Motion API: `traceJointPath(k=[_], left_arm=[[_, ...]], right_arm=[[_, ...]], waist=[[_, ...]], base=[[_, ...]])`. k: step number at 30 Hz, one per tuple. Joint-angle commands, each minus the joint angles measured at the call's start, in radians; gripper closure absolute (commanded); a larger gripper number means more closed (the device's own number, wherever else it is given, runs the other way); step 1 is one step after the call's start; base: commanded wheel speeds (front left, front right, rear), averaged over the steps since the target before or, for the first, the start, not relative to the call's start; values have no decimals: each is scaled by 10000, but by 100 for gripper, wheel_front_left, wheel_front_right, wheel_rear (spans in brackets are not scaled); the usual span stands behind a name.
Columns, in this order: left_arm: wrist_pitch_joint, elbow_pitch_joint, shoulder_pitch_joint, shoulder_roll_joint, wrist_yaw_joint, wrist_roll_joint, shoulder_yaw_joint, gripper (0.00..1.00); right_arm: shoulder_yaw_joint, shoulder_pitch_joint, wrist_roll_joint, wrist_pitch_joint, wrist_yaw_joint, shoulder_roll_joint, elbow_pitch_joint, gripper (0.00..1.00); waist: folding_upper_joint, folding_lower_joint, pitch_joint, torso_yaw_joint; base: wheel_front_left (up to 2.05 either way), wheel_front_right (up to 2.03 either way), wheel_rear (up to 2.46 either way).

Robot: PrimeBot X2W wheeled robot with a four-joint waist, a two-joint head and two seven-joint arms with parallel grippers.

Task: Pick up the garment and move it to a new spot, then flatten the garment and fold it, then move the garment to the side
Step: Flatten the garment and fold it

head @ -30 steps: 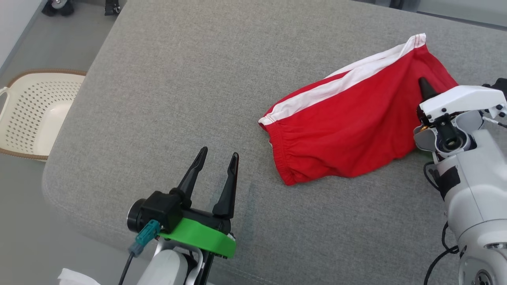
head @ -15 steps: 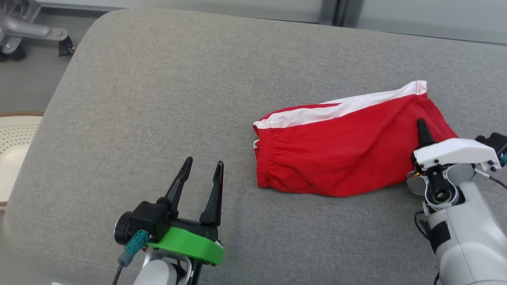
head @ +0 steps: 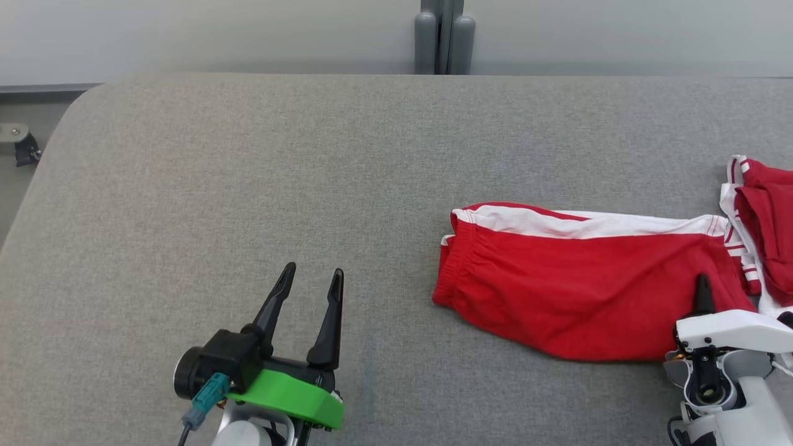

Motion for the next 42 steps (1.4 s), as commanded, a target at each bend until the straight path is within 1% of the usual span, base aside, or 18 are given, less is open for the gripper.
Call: traceJointPath(k=[1,3,7,11,13,18,22,29,36,37,38,42], left_arm=[[-27,36,124,26,-47,36,59,0],[-27,52,133,26,-84,70,86,0],[-27,100,88,26,-115,124,48,0],[-27,130,106,26,-142,142,35,0],[-27,144,154,26,-150,75,26,0],[-27,184,211,26,-142,87,57,0],[-27,199,314,26,-166,137,66,0],[-27,279,377,26,-147,137,27,0],[-27,322,483,26,-138,99,-7,0],[-27,335,504,26,-143,103,0,0],[-27,341,534,26,-119,97,54,0],[-27,312,601,26,-53,37,234,0]], right_arm=[[-98,119,-107,-27,-15,12,-102,100],[-154,110,-219,23,-15,57,-125,100],[103,-70,-401,74,-11,111,-397,100],[617,-130,-471,29,-11,133,-836,100],[1056,-154,-278,26,-9,147,-1112,100],[2609,99,177,-117,-9,140,-1942,100],[3746,318,293,-18,-9,129,-2371,100],[4726,420,367,-74,-9,132,-2440,100],[5509,425,344,-172,-9,135,-1964,100],[5642,415,302,-163,-9,136,-1904,56],[5816,423,381,-111,-9,136,-1864,0],[6545,520,705,100,-9,135,-1940,0]], waist=[[-1,0,-156,-163],[-1,0,-159,-174],[-1,0,-192,-94],[-1,0,-267,48],[-1,0,-321,133],[-1,0,-467,337],[-1,0,-546,482],[-1,0,-631,789],[-1,0,-749,1086],[-1,0,-765,1116],[-1,0,-786,1141],[-1,0,-881,1208]], base=[[0,0,0],[0,0,0],[0,0,0],[0,0,0],[0,0,0],[0,0,0],[0,0,0],[0,0,0],[0,0,0],[0,0,0],[0,0,0],[0,0,0]])
